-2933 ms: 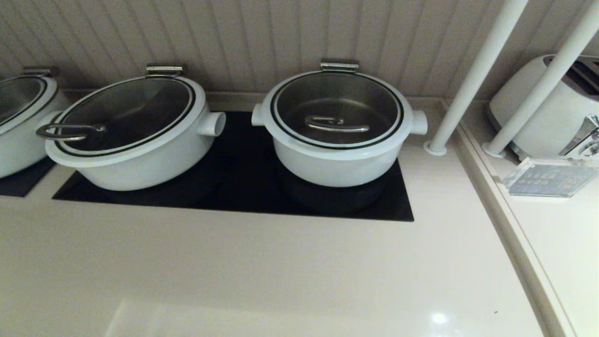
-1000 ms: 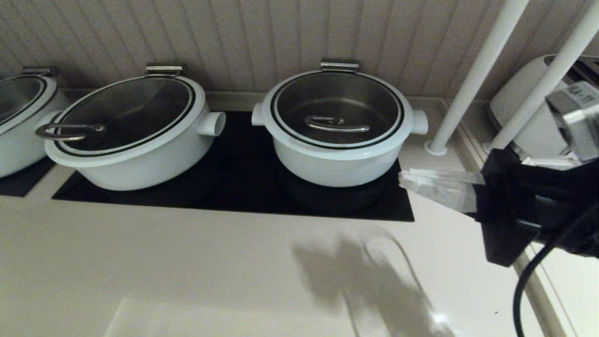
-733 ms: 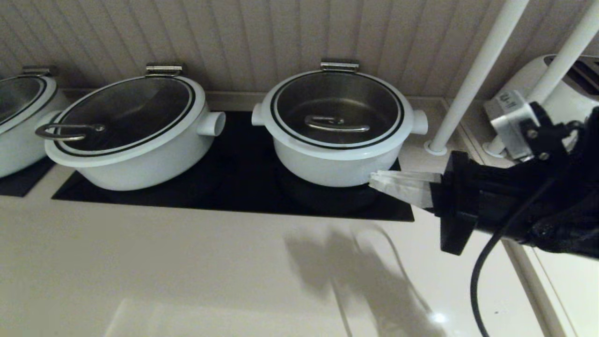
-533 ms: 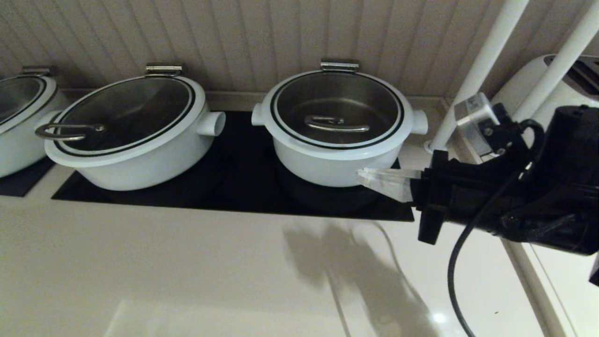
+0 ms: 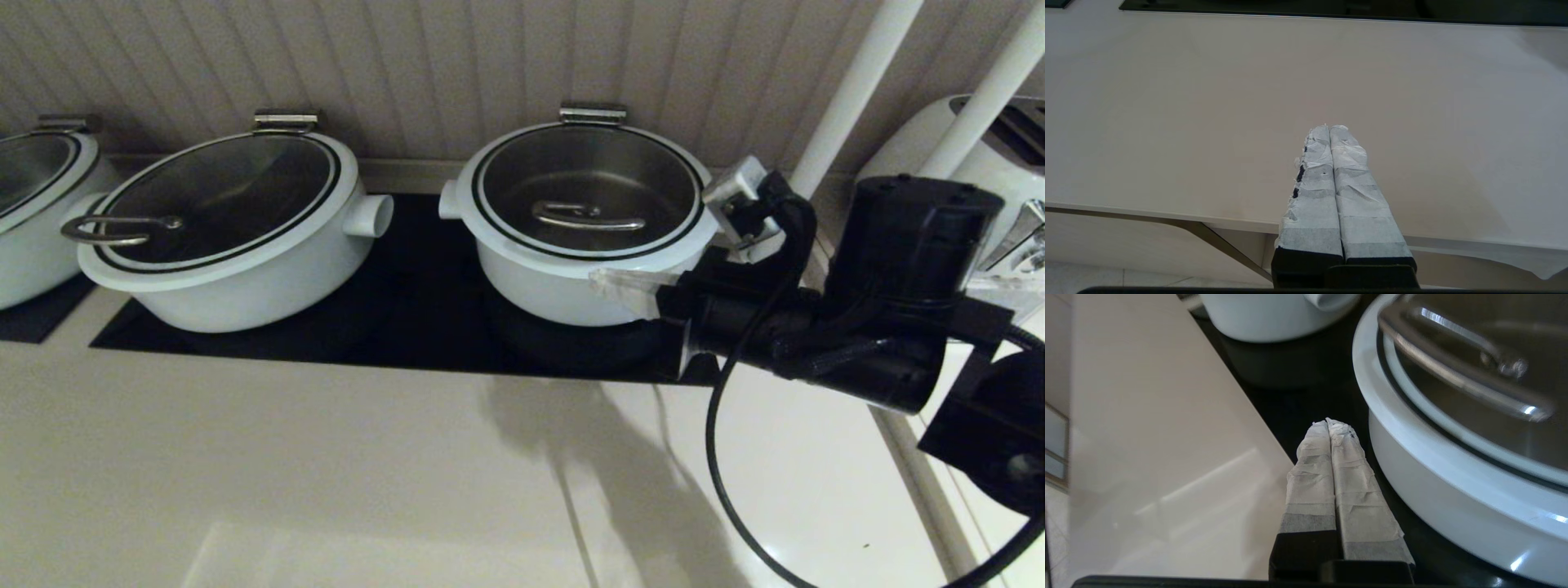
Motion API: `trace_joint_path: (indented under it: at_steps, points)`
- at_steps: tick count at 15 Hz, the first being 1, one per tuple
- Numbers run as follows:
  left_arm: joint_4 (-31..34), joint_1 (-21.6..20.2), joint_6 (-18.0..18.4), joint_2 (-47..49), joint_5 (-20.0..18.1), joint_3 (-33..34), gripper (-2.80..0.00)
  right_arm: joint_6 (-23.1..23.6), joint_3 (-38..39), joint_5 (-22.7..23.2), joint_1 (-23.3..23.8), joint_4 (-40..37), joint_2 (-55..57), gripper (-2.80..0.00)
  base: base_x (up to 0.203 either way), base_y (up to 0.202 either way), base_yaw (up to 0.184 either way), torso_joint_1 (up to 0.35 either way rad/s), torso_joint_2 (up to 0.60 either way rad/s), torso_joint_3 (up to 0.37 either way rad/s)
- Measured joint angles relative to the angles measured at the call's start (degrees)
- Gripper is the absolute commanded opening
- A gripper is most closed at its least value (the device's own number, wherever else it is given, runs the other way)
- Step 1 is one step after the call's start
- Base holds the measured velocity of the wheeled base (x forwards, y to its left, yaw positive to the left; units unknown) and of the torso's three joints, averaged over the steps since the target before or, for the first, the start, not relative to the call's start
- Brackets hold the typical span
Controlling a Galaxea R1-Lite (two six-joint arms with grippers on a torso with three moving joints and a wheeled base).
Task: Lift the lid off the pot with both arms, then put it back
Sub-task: Open the food pot lid a small opening with the right arm
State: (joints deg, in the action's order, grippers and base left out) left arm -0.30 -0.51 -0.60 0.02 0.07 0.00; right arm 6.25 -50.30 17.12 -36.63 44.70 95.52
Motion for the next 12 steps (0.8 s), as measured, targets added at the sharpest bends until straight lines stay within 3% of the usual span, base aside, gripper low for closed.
trace_joint_path:
  at_steps: [3, 8, 12]
  points:
    - [-0.01, 0.00, 0.01, 0.00, 0.01, 0.00, -2.80, 0.83, -0.33, -2.73, -0.62, 0.57, 1.39, -2.80, 0.000, 0.000, 0.000, 0.000, 0.00, 0.000]
    - [0.00, 0.02, -0.07, 0.00, 0.01, 0.00, -2.80, 1.49, -1.01, -9.28, -0.77, 9.28, 5.02, -2.80, 0.000, 0.000, 0.000, 0.000, 0.00, 0.000]
    - [-0.02, 0.00, -0.09, 0.00, 0.00, 0.00, -2.80, 1.51, -1.02, -9.68, -0.80, 9.54, 6.18, -2.80, 0.000, 0.000, 0.000, 0.000, 0.00, 0.000]
